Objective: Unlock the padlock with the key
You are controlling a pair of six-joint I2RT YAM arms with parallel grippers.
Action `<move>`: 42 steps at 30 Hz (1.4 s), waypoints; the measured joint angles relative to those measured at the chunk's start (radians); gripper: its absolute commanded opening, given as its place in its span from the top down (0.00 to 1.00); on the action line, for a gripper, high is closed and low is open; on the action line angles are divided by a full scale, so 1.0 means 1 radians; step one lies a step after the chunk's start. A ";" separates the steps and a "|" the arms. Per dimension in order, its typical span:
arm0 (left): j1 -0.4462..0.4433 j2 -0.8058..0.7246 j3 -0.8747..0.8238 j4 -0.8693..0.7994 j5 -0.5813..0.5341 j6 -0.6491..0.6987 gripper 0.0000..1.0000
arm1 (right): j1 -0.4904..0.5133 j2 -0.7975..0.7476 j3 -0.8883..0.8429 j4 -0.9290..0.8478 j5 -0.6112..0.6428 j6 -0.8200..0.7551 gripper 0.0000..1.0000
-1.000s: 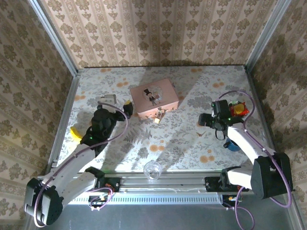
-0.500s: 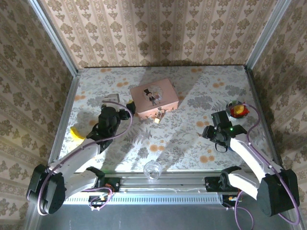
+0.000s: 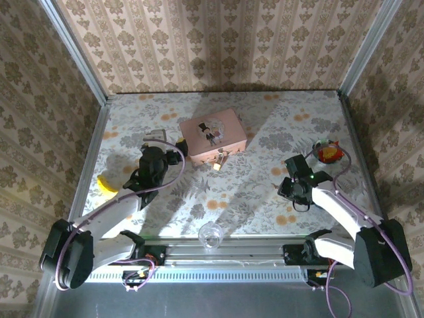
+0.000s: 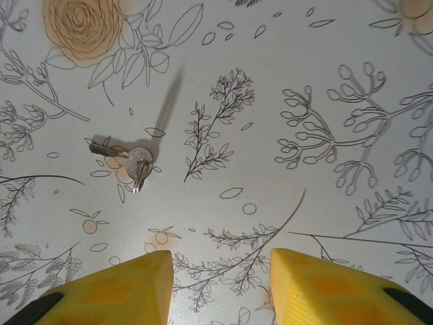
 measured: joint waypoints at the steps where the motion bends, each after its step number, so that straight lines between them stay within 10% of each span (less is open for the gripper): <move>1: 0.000 0.004 0.000 -0.001 0.000 -0.002 0.00 | 0.003 0.016 0.000 0.007 -0.002 0.000 0.58; 42: 0.000 0.020 0.000 0.005 0.004 -0.006 0.00 | 0.026 0.306 0.107 0.175 -0.023 0.019 0.82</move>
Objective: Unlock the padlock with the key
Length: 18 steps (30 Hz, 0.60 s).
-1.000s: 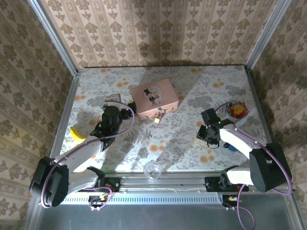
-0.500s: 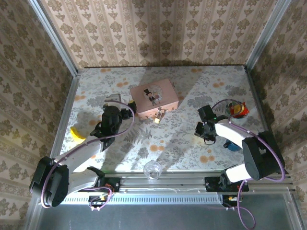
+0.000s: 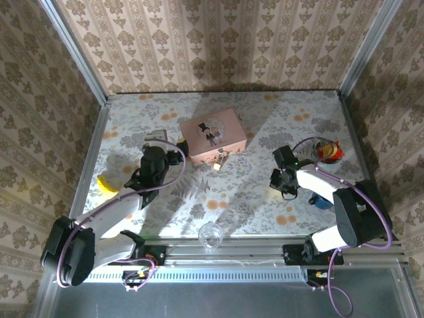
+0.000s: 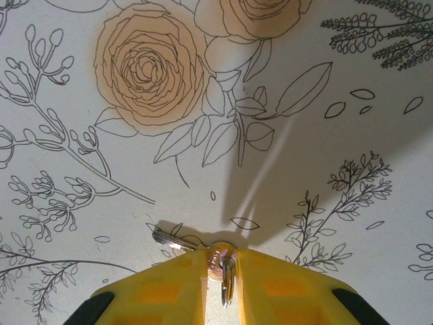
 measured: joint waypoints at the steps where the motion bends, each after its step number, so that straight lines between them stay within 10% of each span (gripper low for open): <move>1: 0.000 0.000 0.000 0.000 0.000 0.000 0.00 | 0.000 0.000 0.000 0.000 0.000 0.000 0.83; 18: 0.001 -0.012 0.093 -0.164 -0.033 -0.085 0.00 | 0.000 -0.024 0.000 -0.002 -0.022 -0.008 1.00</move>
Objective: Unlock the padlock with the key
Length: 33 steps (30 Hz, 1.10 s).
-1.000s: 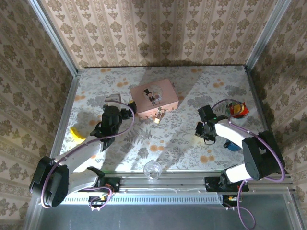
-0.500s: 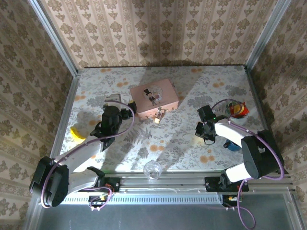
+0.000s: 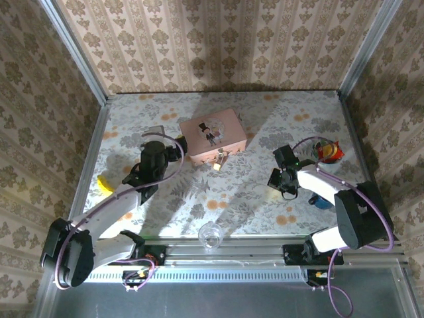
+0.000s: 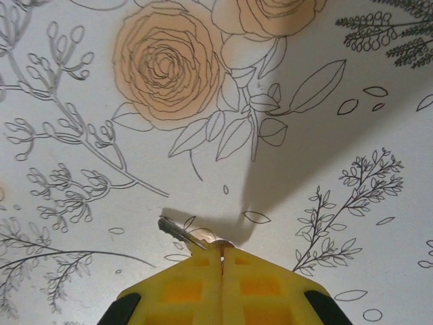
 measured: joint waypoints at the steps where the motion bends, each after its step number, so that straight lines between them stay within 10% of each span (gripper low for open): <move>1: 0.000 -0.006 0.004 -0.013 0.000 -0.009 0.00 | 0.000 -0.013 0.000 -0.005 -0.003 -0.008 1.00; 21: 0.074 -0.041 0.012 -0.046 0.236 -0.110 0.01 | 0.015 -0.213 0.134 -0.023 -0.158 -0.078 1.00; 33: -0.038 0.076 0.006 0.194 0.478 0.188 0.08 | 0.028 -0.251 0.251 -0.005 -0.323 0.026 1.00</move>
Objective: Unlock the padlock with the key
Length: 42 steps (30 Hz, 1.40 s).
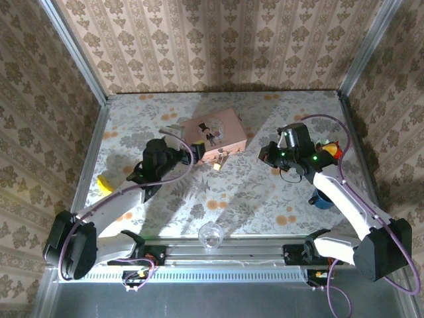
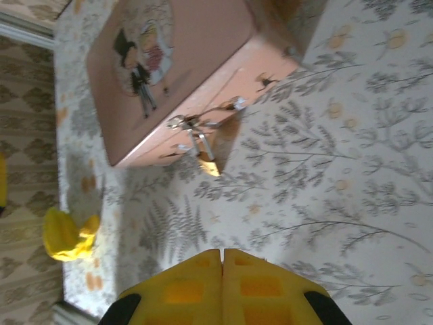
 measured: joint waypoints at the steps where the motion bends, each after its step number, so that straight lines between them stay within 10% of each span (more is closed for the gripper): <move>1: -0.024 0.012 -0.004 0.033 0.016 0.040 0.08 | 0.000 0.000 0.009 0.001 -0.018 0.011 1.00; 20: -0.177 0.277 0.051 0.407 0.301 0.345 0.29 | 0.019 -0.010 0.108 0.120 -0.210 0.129 1.00; 42: -0.212 0.419 0.176 0.551 0.415 0.333 0.59 | 0.039 -0.025 0.108 0.127 -0.224 0.151 1.00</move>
